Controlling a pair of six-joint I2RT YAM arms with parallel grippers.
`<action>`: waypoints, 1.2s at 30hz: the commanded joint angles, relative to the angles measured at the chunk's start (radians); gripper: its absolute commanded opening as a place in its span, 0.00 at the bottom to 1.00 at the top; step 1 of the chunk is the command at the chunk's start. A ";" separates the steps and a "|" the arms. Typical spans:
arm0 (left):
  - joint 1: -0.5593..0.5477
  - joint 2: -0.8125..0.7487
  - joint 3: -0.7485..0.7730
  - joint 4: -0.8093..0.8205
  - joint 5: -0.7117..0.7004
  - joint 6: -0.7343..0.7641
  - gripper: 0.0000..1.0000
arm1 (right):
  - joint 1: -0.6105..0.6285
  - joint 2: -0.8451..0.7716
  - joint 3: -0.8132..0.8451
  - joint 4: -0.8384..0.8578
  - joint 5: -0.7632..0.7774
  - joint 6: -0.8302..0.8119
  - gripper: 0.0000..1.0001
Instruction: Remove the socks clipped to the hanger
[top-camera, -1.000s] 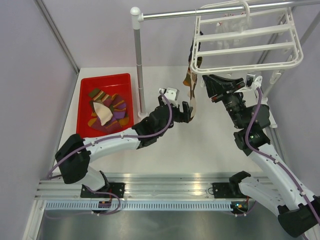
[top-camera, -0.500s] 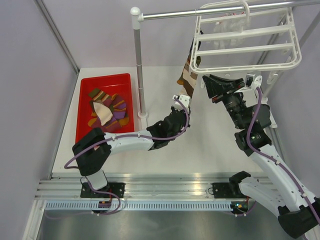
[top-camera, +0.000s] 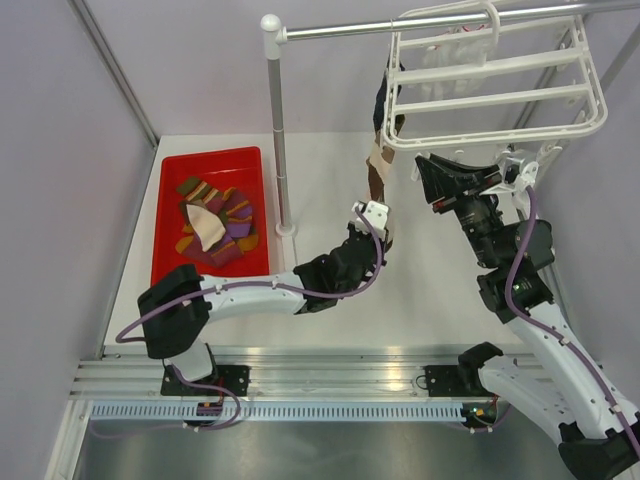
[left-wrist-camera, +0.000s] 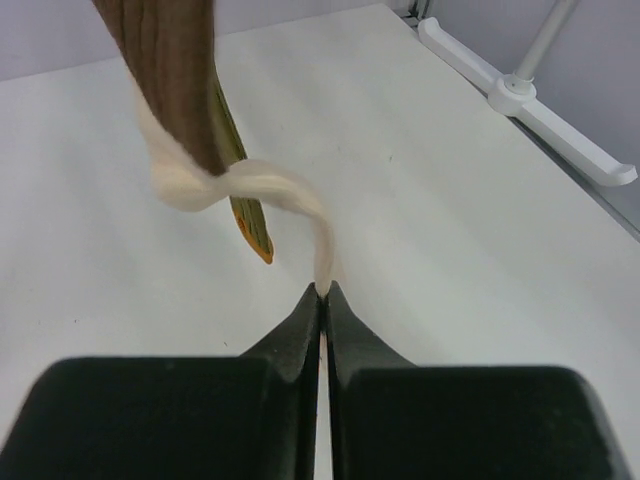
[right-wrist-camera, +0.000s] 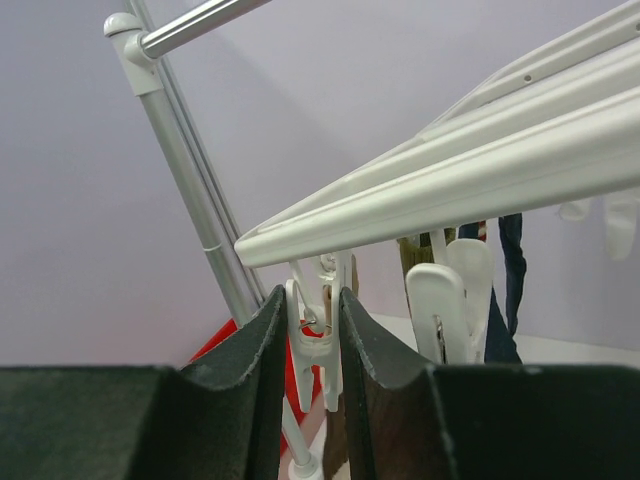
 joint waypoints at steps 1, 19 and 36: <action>-0.023 -0.067 -0.025 0.044 -0.050 0.032 0.02 | -0.004 -0.028 -0.022 -0.014 0.023 -0.011 0.19; -0.095 -0.044 0.029 -0.042 -0.038 0.039 0.02 | -0.004 -0.114 -0.140 -0.080 -0.005 -0.004 0.69; -0.121 -0.012 0.049 -0.064 -0.047 0.072 0.02 | 0.132 -0.018 -0.204 0.251 0.139 -0.086 0.68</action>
